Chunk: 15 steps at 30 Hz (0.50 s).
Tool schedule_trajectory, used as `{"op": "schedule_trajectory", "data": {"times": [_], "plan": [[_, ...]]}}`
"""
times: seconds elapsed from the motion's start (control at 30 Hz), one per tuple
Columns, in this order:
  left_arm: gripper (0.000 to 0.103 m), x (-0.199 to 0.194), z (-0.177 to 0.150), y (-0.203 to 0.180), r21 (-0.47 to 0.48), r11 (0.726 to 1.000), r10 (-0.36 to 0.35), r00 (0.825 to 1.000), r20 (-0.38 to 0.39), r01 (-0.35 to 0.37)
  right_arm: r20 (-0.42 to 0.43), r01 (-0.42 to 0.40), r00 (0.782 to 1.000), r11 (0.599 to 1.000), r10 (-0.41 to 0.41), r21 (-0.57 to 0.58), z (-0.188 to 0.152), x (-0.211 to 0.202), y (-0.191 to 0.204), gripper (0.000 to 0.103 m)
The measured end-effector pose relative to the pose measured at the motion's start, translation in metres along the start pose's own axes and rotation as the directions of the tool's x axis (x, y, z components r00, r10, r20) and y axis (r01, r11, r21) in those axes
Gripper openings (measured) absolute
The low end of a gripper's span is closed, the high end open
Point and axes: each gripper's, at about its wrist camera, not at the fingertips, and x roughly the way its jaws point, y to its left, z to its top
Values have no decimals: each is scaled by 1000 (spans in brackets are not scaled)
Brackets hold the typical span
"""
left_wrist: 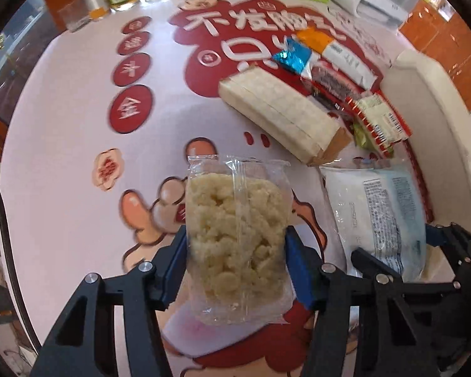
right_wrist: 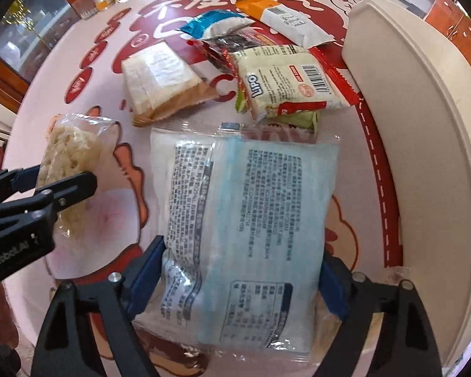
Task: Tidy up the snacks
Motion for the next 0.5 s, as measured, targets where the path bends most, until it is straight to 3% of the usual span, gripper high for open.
{"op": "schedule_trajectory", "data": {"times": [0.03,0.1,0.27,0.5], "plan": [[56,-8,-4,1,-2,1000,0,1000,14,0,11,-7,1000,1000,7,-2,-2,-5,0,81],[56,-28,-13,4,-1,1000,5,999,53,-5,56,-39,998,999,39,-11,-4,-25,-6,66],[56,-68,-25,9,-17,1000,6,992,123,-4,110,-51,992,997,56,-54,-15,-54,-1,62],[56,-111,-38,-22,11,1000,-5,980,198,3,232,-77,967,990,104,-120,-34,-100,-6,61]]}}
